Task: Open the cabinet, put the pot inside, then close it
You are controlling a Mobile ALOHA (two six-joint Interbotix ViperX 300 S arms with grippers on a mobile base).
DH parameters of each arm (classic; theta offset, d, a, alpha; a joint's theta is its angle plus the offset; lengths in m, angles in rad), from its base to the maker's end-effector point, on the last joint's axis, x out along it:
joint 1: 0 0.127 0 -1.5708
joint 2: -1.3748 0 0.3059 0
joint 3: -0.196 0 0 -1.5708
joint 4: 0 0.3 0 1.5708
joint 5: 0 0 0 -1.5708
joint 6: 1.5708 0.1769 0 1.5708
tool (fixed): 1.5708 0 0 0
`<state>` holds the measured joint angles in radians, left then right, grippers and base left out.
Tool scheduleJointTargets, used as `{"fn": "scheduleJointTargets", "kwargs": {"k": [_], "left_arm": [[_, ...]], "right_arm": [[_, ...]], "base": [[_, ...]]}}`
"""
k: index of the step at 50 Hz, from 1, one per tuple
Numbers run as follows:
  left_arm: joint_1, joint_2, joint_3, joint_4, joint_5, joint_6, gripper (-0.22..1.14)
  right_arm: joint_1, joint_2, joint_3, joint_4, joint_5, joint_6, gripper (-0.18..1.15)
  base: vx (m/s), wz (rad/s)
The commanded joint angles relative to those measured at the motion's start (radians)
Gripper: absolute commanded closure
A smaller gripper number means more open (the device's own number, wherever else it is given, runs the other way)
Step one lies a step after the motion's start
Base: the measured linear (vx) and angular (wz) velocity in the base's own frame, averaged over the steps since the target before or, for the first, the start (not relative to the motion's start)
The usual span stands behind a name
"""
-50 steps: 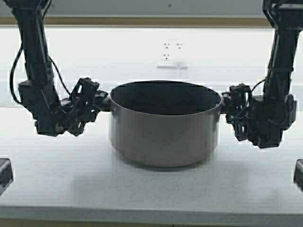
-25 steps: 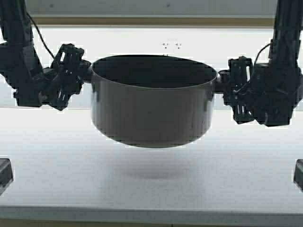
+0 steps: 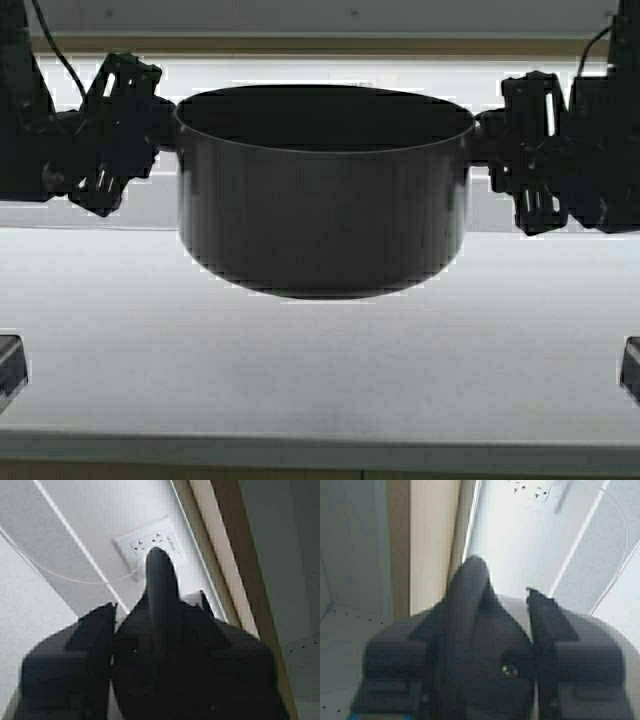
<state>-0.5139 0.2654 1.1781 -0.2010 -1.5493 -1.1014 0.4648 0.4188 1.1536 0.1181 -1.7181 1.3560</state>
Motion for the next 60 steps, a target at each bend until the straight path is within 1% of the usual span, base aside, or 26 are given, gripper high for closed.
{"fn": "scheduleJointTargets", "kwargs": {"k": [1, 10, 25, 33, 41, 50, 60], "left_arm": [[-0.075, -0.075, 0.023, 0.002, -0.021, 0.012, 0.88], [-0.12, -0.132, 0.048, -0.021, -0.021, 0.014, 0.88], [-0.25, -0.202, 0.063, -0.144, -0.012, 0.061, 0.88], [-0.299, -0.249, 0.061, -0.195, 0.017, 0.086, 0.88], [-0.328, -0.308, 0.06, -0.218, 0.054, 0.137, 0.88], [-0.334, -0.437, 0.054, -0.256, 0.172, 0.172, 0.87], [-0.337, -0.62, 0.023, -0.275, 0.354, 0.305, 0.87]], "right_arm": [[0.064, -0.109, 0.025, 0.002, -0.037, 0.005, 0.89], [0.081, -0.179, 0.078, 0.014, -0.037, 0.005, 0.89], [0.101, -0.336, 0.161, 0.041, -0.035, 0.002, 0.89], [0.104, -0.41, 0.181, 0.043, -0.021, 0.0, 0.89], [0.114, -0.476, 0.181, 0.044, 0.018, 0.0, 0.89], [0.156, -0.558, 0.172, 0.08, 0.086, -0.002, 0.89], [0.193, -0.703, 0.143, 0.104, 0.216, -0.051, 0.89]], "base": [[-0.02, 0.0], [-0.02, 0.0], [-0.01, 0.0], [0.0, 0.0], [-0.01, 0.0], [-0.01, -0.01], [0.0, 0.0]]}}
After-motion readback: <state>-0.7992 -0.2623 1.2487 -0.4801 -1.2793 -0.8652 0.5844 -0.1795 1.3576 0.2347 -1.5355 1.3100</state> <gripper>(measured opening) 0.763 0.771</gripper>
